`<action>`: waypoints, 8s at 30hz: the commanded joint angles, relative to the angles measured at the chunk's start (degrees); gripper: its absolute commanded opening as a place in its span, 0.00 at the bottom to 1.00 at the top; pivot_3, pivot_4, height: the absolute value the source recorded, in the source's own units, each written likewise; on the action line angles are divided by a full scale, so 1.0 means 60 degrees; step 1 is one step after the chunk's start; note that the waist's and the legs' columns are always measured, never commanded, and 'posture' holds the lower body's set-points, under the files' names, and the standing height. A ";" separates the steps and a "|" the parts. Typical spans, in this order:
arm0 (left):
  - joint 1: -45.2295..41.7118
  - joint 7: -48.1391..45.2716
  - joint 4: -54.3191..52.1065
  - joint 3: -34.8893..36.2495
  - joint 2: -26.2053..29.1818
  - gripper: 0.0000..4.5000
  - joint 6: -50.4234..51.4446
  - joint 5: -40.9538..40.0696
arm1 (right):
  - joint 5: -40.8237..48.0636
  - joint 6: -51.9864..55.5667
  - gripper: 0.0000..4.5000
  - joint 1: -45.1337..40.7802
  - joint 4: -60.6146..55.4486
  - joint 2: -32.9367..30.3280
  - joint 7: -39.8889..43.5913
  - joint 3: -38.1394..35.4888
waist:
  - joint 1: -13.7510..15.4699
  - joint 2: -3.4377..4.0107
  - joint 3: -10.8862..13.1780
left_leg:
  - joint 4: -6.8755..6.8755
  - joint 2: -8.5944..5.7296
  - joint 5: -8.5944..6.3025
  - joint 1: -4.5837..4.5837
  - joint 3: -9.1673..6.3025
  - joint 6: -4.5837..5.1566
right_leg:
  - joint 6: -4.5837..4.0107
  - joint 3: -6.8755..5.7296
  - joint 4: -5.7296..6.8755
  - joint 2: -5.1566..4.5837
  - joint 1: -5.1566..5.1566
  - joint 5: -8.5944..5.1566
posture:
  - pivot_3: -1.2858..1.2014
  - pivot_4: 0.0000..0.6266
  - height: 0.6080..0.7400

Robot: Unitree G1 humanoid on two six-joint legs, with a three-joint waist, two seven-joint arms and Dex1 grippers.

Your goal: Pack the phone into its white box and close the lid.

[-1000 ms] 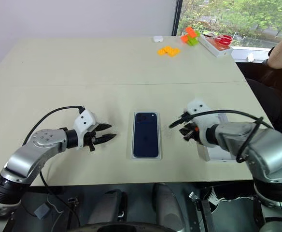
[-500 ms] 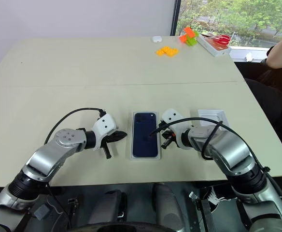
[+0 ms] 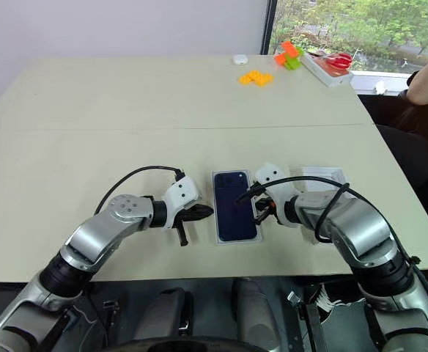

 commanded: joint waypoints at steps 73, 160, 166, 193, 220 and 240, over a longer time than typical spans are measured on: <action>0.1083 -0.1827 0.1027 0.3894 0.1740 0.00 -0.2703 -0.1285 | 1.3743 -0.2035 0.02 -0.0936 0.1501 0.1295 -0.6483 -0.3824 | -0.0007 -0.0003 -0.0005 | -0.0002 0.0094 -0.0020 -0.0004 0.0009 0.0037 | -0.0044 -0.0006 0.0004 0.0083 -0.0012 0.0028 | 0.52 0.24 0.89; 0.0284 -0.0857 -0.0543 0.1602 0.0329 0.00 -0.0165 -0.1689 | 0.2549 -0.2475 0.00 -0.0379 -0.0434 -0.1731 -0.1162 0.0138 | -0.0010 0.0002 -0.0006 | 0.0004 0.0137 -0.0023 0.0004 0.0054 0.0040 | -0.0048 0.0027 -0.0001 0.0147 -0.0033 0.0022 | 0.52 0.24 0.89; 0.0375 -0.0988 -0.0793 0.1624 0.0339 0.00 -0.0040 -0.1853 | 0.2279 -0.2209 0.00 -0.0268 -0.0615 -0.1597 -0.0811 -0.0034 | -0.0014 0.0003 -0.0006 | 0.0004 0.0133 -0.0023 0.0007 0.0055 0.0040 | -0.0047 0.0028 0.0000 0.0147 -0.0031 0.0022 | 0.52 0.24 0.89; 0.0182 -0.1257 -0.0965 0.1178 0.0204 0.00 0.0083 -0.1912 | 0.1915 -0.1556 0.00 0.0397 -0.1584 -0.1818 0.0496 -0.0665 | -0.0009 0.0002 -0.0007 | 0.0004 0.0124 -0.0023 0.0009 0.0052 0.0040 | -0.0046 0.0026 0.0000 0.0147 -0.0028 0.0023 | 0.52 0.24 0.89; 0.0235 -0.1552 -0.1234 0.1249 0.0359 0.00 0.0316 -0.2159 | 0.1878 -0.1363 0.00 0.0610 -0.1905 -0.1826 0.0926 -0.0947 | -0.0008 0.0002 -0.0007 | 0.0004 0.0122 -0.0022 0.0009 0.0052 0.0040 | -0.0046 0.0026 0.0001 0.0148 -0.0028 0.0024 | 0.52 0.24 0.89; 0.0191 -0.1417 -0.0720 0.0953 0.0258 0.00 -0.0060 -0.1565 | 0.1569 -0.1312 0.00 0.0944 -0.1857 -0.1605 0.0803 -0.0874 | -0.0005 0.0001 -0.0008 | 0.0005 0.0119 -0.0022 0.0014 0.0052 0.0040 | -0.0046 0.0026 0.0001 0.0148 -0.0021 0.0024 | 0.52 0.24 0.89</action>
